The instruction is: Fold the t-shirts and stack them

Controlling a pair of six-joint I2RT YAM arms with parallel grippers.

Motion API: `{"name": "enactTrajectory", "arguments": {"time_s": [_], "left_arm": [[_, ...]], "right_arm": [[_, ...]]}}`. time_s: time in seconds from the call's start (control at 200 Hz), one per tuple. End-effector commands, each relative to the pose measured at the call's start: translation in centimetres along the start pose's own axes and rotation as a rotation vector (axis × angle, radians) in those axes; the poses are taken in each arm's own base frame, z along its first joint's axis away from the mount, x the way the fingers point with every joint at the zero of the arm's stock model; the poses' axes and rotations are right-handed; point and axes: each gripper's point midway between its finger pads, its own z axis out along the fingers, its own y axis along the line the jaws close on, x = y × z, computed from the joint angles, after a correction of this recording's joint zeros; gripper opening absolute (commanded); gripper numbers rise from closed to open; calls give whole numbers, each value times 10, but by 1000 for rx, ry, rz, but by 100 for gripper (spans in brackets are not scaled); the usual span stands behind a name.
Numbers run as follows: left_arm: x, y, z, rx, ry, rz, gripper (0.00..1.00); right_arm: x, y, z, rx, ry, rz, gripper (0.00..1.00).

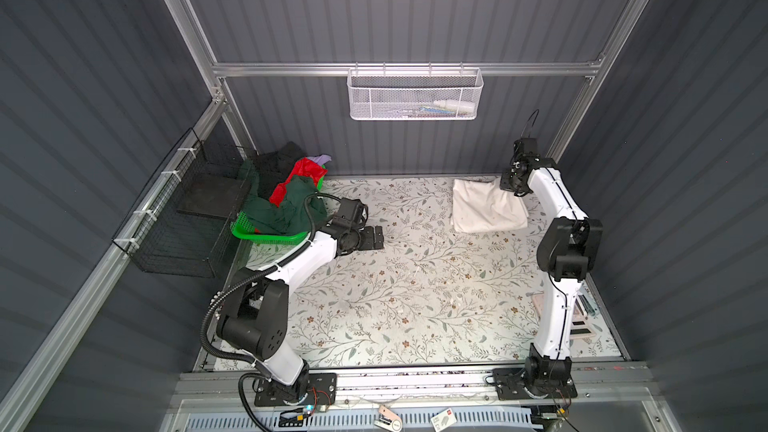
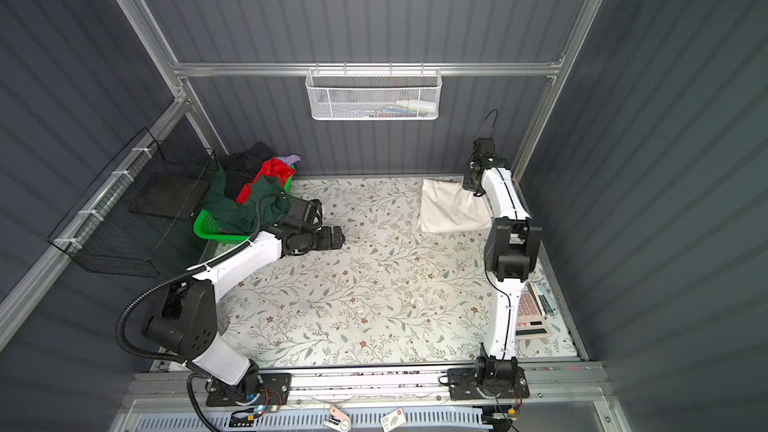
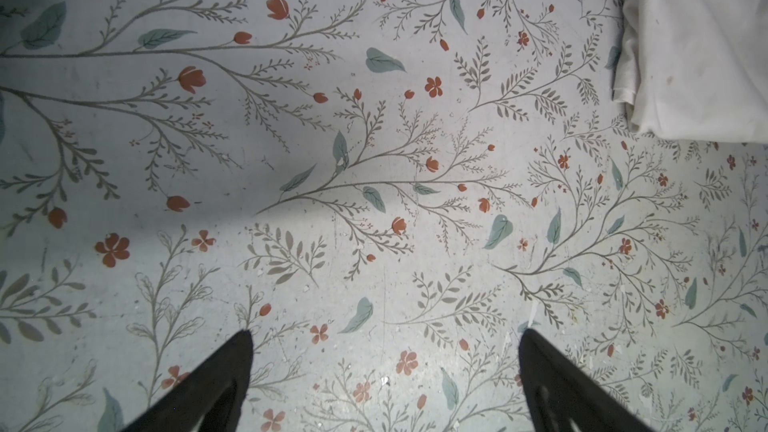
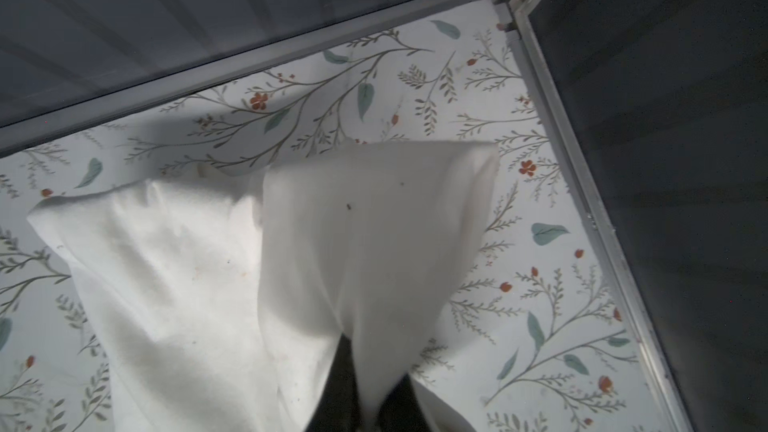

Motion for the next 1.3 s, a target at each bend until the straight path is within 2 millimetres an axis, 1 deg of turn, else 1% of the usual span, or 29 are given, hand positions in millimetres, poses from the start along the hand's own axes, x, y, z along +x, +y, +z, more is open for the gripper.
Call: {"name": "enactTrajectory", "arguments": {"time_s": [0.0,0.08,0.23,0.245,0.26,0.295,0.31,0.315,0.32,0.33,0.345,0.365,0.375,0.445,0.48,0.595,0.625,0.655,0.665,0.72,0.77,0.79,0.835,0.906,1.006,1.081,1.201,1.281,1.291], "left_arm": [[-2,-3,-2,3,19,12,100],[-4,-4,-2,5,16,11,100],[-7,-6,1,9,22,3,100],[-8,-7,0,10,21,4,100],[-8,-7,1,10,22,5,100],[-9,-7,0,5,21,7,100],[-9,-6,0,1,20,8,100],[-9,-6,0,-1,20,8,100],[-9,-6,0,-2,19,9,100],[-10,-5,-1,-5,17,9,100],[-10,-4,-1,-11,15,9,100],[-10,-3,-1,-17,11,7,100],[-10,-2,-1,-20,9,7,100],[-10,0,-5,-26,-12,7,100],[-11,0,-8,-27,-28,6,100],[-15,9,-17,-70,-80,17,100],[-16,14,-20,-92,-97,24,100],[-18,19,-23,-121,-120,33,100],[-18,21,-24,-130,-127,35,100],[-21,36,-32,-213,-171,45,100],[-25,51,-41,-296,-225,48,100],[-26,58,-46,-329,-245,48,100],[-29,68,-57,-387,-294,52,100],[-36,83,-77,-468,-391,50,100],[-37,110,-101,-601,-531,27,100],[-32,133,-110,-680,-593,12,100],[-20,169,-115,-746,-649,-36,100],[-10,183,-109,-752,-692,-10,100],[-12,183,-110,-752,-702,6,100]], "right_arm": [[-15,-36,-5,83,-19,-9,0],[-22,-50,-1,100,-30,-3,0],[-34,-69,7,130,-51,5,1],[-36,-70,7,130,-55,6,7],[-37,-71,7,130,-55,7,17],[-41,-72,5,129,-66,13,47],[-43,-72,3,127,-72,16,57],[-43,-72,2,125,-74,16,62],[-43,-72,2,125,-75,16,62],[-44,-71,1,123,-76,18,76],[-45,-71,-1,118,-82,20,88],[-46,-69,-3,108,-87,22,97],[-47,-68,-5,102,-90,25,99],[-46,-63,-11,66,-101,48,99],[-46,-61,-19,50,-117,66,99],[-29,-46,-34,-5,-127,111,99],[-27,-42,-43,-13,-146,127,99],[-17,-38,-46,-12,-151,138,99],[-18,-36,-52,-16,-167,142,99],[-1,-25,-67,-25,-217,147,99],[9,-13,-81,-51,-299,156,99],[12,-9,-91,-66,-336,164,99],[31,-2,-100,-95,-372,171,99],[54,3,-114,-126,-438,181,99],[86,-9,-125,-119,-499,231,99],[105,-20,-129,-101,-541,250,99],[137,-43,-129,-25,-564,278,99],[158,-52,-125,7,-568,254,99],[159,-54,-125,14,-575,258,99]]}}
